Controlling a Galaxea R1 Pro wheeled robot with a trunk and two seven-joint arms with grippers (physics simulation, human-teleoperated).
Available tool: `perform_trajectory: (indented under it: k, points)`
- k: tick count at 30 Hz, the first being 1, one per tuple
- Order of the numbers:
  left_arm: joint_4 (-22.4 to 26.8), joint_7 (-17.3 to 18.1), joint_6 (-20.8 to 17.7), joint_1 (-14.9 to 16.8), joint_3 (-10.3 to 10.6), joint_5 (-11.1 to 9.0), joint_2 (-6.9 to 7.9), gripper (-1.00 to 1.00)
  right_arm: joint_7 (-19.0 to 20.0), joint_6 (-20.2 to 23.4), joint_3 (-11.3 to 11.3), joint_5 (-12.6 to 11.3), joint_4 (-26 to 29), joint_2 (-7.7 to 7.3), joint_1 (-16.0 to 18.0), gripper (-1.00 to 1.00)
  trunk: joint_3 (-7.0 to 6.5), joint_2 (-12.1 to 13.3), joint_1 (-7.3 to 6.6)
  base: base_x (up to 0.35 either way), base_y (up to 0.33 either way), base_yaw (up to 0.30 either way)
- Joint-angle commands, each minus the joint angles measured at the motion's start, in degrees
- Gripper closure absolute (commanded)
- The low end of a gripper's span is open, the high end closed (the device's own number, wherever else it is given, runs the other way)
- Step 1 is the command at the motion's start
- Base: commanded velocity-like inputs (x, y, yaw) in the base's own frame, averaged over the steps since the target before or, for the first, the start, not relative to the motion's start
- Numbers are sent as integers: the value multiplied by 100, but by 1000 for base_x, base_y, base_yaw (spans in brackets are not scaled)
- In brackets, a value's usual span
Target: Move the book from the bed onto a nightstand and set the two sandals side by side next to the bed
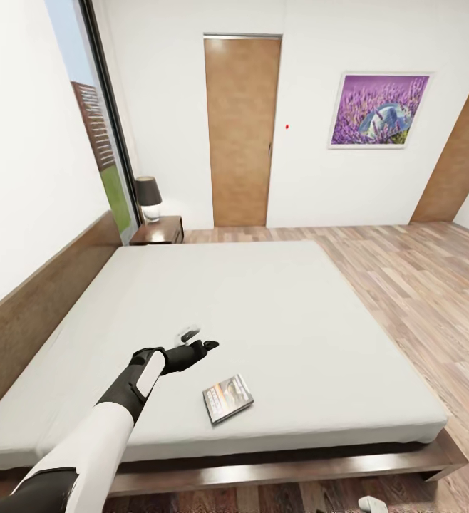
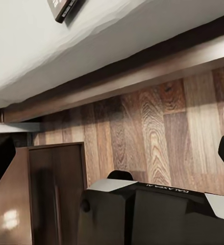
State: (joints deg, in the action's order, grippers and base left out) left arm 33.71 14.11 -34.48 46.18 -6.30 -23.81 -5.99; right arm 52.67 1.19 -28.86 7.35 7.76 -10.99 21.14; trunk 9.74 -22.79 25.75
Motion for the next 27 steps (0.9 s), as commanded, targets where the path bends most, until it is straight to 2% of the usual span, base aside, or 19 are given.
perform_trajectory:
  k: [1, 27]
  points:
    - [4, 13, -50, 5, -41, -10, -8, -100, 25, 13, -50, 56, 5, 1, 5, -100, 21, -13, 3, 0, 0, 0]
    - [4, 13, -50, -2, -46, -10, -8, -100, 24, 13, -50, 56, 3, 4, 5, -100, 256, -13, 3, 0, 0, 0]
